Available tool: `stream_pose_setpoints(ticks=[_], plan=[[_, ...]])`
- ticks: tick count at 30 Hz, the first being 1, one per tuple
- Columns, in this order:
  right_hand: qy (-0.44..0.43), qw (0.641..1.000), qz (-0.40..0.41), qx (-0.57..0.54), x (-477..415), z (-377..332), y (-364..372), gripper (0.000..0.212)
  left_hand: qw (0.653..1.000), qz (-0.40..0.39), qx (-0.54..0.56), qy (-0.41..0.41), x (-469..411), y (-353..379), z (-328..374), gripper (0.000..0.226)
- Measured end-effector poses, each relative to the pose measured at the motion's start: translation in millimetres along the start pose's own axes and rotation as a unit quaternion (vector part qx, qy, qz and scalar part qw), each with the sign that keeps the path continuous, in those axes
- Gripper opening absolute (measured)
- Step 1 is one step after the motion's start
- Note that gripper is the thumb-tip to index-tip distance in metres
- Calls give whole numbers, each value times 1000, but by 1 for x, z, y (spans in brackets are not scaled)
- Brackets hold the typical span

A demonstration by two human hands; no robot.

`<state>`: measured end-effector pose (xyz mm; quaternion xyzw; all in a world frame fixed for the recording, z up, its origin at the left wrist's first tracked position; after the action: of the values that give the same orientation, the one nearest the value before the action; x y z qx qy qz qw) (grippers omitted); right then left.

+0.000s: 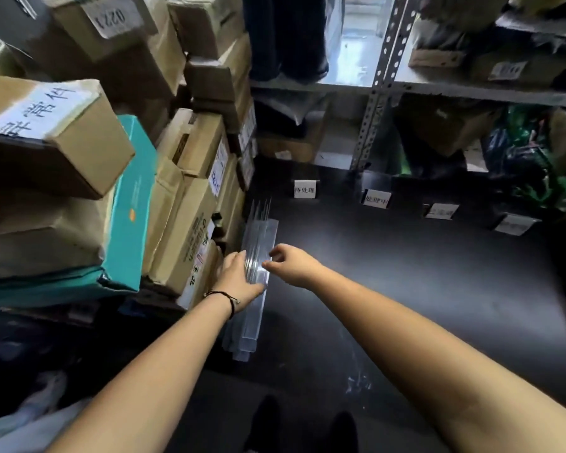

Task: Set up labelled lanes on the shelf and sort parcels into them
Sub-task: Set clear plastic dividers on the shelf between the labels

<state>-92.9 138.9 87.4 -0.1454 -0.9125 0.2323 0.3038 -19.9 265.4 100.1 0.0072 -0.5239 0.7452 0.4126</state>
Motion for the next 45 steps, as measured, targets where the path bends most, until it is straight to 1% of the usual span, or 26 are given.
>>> stream_pose_setpoints(ticks=[4,6,8,11,13,15,17,19,21,24,27,28,31,33,35,37,41,43,45], plan=[[41,998,47,5,-20,8,18,65,999,-33,-34,20,-6,15,-8,94],[54,997,55,6,-26,11,26,66,997,-43,-56,31,-8,19,-8,93],[70,996,49,-2,-33,15,34,60,996,-50,-63,31,-13,21,-11,95],[99,994,39,-13,-38,24,45,43,995,-64,-67,32,-17,26,-16,93],[117,992,37,-26,-41,33,50,44,993,-79,-76,39,-18,29,-18,90],[130,989,25,-62,-45,39,55,44,991,-93,-84,41,-20,32,-21,87],[136,985,8,-108,-45,40,57,43,990,-102,-92,39,-23,33,-24,85],[136,983,-8,-123,-45,39,58,40,988,-110,-103,42,-26,33,-26,86],[135,984,-17,-115,-44,39,55,43,985,-117,-117,50,-28,33,-27,86],[146,982,-31,-112,-43,50,53,57,980,-121,-148,57,-30,32,-31,86],[180,974,-53,-127,-37,62,54,61,974,-125,-177,60,-32,32,-35,89],[184,970,-57,-146,-36,63,54,57,973,-123,-184,61,-33,31,-36,89],[166,963,-34,-211,-34,59,55,30,970,-120,-203,66,-33,31,-36,89],[164,966,-6,-199,-34,63,53,28,968,-120,-211,68,-32,32,-35,90],[162,972,-4,-170,-29,62,55,26,966,-122,-217,67,-31,34,-34,91],[151,974,-7,-169,-27,56,61,31,964,-121,-226,69,-30,36,-33,92],[138,957,5,-254,-29,36,74,48,965,-118,-223,68,-30,37,-34,94],[140,954,13,-265,-32,34,79,50,967,-118,-218,61,-29,36,-39,95],[146,953,17,-265,-32,34,79,48,966,-124,-218,63,-29,36,-44,96]])
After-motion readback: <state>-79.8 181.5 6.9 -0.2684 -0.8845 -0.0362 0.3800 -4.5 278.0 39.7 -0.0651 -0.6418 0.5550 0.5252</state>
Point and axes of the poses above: each hand's wrist, its own x-axis away from the middle knuckle, its own y-axis out of the palm, z = x × y, the point moved 8 cm from there along -x, towards the middle knuckle, and after that the axes turned 4 degrees about -x, right-handed, at the moved point
